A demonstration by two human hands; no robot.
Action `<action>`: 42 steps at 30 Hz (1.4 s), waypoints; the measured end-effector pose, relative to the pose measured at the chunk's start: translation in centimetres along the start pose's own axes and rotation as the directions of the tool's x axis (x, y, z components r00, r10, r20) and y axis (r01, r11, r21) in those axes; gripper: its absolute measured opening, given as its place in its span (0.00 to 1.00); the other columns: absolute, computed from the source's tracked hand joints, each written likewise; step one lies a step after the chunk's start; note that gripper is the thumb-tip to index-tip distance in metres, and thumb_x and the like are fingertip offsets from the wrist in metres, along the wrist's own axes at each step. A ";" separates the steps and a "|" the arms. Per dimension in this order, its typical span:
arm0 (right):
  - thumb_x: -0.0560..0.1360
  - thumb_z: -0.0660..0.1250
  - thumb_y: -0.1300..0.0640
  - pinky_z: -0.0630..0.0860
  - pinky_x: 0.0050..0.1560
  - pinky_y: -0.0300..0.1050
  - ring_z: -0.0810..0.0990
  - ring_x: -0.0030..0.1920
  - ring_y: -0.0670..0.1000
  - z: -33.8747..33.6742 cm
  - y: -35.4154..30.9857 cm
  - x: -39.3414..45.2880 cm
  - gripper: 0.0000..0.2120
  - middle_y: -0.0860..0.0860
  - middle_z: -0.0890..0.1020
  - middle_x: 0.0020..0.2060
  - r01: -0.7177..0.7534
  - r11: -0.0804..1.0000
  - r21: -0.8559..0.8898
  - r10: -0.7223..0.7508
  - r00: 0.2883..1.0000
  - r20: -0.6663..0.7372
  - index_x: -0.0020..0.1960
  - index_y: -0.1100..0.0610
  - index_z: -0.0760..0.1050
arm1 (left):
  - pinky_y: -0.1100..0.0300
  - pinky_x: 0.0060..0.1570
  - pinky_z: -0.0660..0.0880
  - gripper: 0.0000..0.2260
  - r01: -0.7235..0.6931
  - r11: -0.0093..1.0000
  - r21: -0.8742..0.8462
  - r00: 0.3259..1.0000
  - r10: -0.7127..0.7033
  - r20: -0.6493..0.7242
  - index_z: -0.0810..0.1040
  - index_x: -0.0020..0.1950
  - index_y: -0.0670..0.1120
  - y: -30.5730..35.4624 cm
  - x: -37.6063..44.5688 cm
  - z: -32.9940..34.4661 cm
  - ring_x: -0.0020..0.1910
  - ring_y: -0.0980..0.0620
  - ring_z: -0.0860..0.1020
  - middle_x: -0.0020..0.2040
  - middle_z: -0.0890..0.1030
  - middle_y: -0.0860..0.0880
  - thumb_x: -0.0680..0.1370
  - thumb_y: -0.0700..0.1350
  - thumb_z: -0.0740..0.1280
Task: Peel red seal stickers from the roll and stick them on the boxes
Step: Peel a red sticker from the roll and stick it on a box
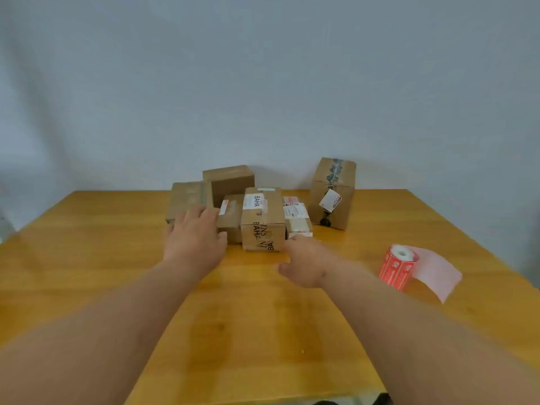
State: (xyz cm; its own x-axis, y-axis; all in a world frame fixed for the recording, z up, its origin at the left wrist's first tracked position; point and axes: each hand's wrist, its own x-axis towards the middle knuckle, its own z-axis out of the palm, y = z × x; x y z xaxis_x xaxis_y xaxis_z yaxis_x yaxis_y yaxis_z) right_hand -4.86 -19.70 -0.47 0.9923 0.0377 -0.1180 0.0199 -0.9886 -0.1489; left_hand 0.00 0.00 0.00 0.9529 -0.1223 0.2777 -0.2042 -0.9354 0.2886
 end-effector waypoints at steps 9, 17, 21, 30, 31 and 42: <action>0.79 0.62 0.48 0.66 0.69 0.53 0.67 0.70 0.56 -0.4 -8.0 7.3 0.27 0.53 0.69 0.71 0.164 0.920 0.356 -0.122 0.983 -0.137 0.75 0.53 0.60 | 0.43 0.67 0.68 0.24 0.314 0.807 -0.501 0.949 -0.280 0.144 0.64 0.75 0.57 -6.6 4.2 0.2 0.73 0.42 0.64 0.76 0.62 0.46 0.80 0.60 0.58; 0.77 0.66 0.50 0.67 0.54 0.39 0.73 0.60 0.48 0.3 -10.4 8.0 0.23 0.47 0.75 0.60 0.155 0.726 0.670 -0.125 0.988 -0.092 0.69 0.53 0.66 | 0.57 0.30 0.67 0.20 0.358 0.822 -0.442 0.926 -0.375 0.051 0.73 0.45 0.44 -7.1 4.0 -0.5 0.36 0.50 0.74 0.41 0.77 0.46 0.83 0.57 0.52; 0.75 0.69 0.51 0.69 0.49 0.36 0.73 0.58 0.47 0.2 -10.9 5.7 0.24 0.47 0.75 0.58 0.172 0.636 0.752 -0.151 0.984 -0.098 0.68 0.54 0.67 | 0.48 0.38 0.81 0.30 0.486 0.682 -0.547 0.857 -0.495 0.145 0.66 0.62 0.43 -8.1 2.9 -1.4 0.44 0.42 0.79 0.50 0.77 0.44 0.76 0.68 0.57; 0.76 0.68 0.58 0.69 0.61 0.45 0.72 0.63 0.51 0.5 -14.4 -0.1 0.19 0.52 0.74 0.64 0.285 0.684 0.671 -0.386 0.923 0.001 0.67 0.54 0.72 | 0.39 0.43 0.80 0.43 0.624 0.216 -0.751 0.735 -0.488 0.471 0.61 0.70 0.54 -10.2 -3.6 -2.5 0.59 0.41 0.76 0.64 0.74 0.47 0.63 0.62 0.78; 0.76 0.68 0.57 0.70 0.58 0.43 0.73 0.62 0.51 0.6 -14.3 -0.6 0.20 0.51 0.75 0.64 0.284 0.693 0.662 -0.382 0.924 0.004 0.67 0.53 0.72 | 0.39 0.45 0.80 0.39 0.622 0.203 -0.757 0.736 -0.483 0.475 0.61 0.70 0.54 -10.4 -4.3 -2.4 0.57 0.42 0.77 0.63 0.75 0.46 0.65 0.61 0.77; 0.74 0.70 0.49 0.71 0.48 0.46 0.78 0.51 0.46 -0.2 -6.5 -4.2 0.29 0.45 0.80 0.56 -0.031 0.387 0.922 0.086 0.996 -0.003 0.71 0.49 0.61 | 0.45 0.52 0.79 0.28 0.600 0.386 -0.701 0.757 0.010 0.654 0.79 0.62 0.47 -7.2 -7.7 -3.8 0.54 0.40 0.80 0.59 0.81 0.40 0.67 0.61 0.72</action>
State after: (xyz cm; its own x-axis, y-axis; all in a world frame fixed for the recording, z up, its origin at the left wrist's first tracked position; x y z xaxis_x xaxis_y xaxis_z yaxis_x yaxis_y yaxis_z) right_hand -9.10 -13.47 1.19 0.9906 -0.0480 -0.1278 -0.1358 -0.2494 -0.9588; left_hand -6.74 8.97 -0.75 0.8656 -0.3191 -0.3859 0.3356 -0.2023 0.9200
